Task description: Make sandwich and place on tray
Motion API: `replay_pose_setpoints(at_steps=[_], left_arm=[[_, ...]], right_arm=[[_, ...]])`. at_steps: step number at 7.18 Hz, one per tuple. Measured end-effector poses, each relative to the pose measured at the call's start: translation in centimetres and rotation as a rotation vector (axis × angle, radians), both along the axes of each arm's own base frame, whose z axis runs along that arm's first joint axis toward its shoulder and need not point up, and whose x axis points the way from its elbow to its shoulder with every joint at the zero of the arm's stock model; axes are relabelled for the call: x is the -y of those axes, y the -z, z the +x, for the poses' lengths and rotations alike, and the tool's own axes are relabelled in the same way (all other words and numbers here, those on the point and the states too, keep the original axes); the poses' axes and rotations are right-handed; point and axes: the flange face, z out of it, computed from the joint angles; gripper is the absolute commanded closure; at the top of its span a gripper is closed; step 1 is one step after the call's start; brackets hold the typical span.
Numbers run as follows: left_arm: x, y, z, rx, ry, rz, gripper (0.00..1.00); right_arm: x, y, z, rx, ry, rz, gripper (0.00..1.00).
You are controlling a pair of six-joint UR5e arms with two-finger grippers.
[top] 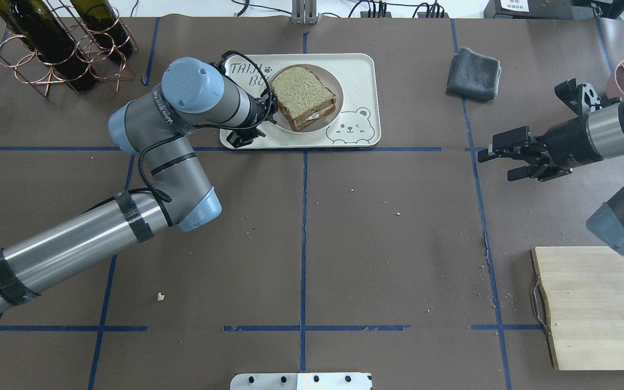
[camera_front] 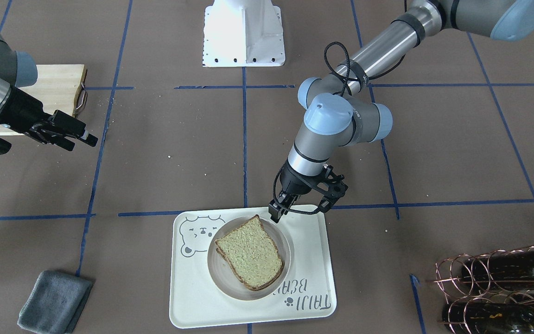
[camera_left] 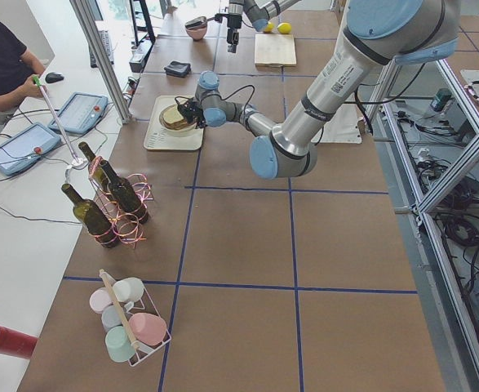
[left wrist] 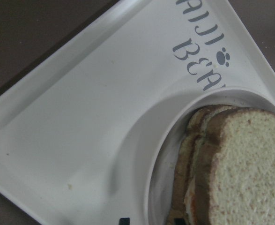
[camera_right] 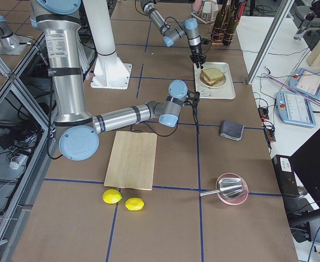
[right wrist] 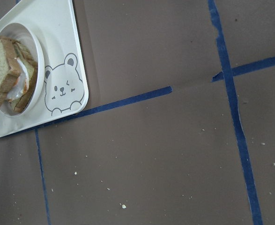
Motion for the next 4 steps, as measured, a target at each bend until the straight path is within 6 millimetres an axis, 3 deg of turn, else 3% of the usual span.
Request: replay_pose_setpoints(at_steps=[1,3,4], left_arm=[[-2.2,-1.4,-2.7,-0.016,-0.047,0.026,0.56],[-8.0,-5.1,-10.8,0.002,-0.164,0.202,0.56],[-10.1,-7.8,-15.1,0.05,-0.231,0.315,0.48]], right_arm=[[0.3,0.0,0.5,0.0,-0.007,0.002,0.0],[1.2,-0.8,3.2,-0.019,-0.02,0.046,0.0],[1.6,-1.9,4.9,-0.051,-0.019,0.079,0.0]])
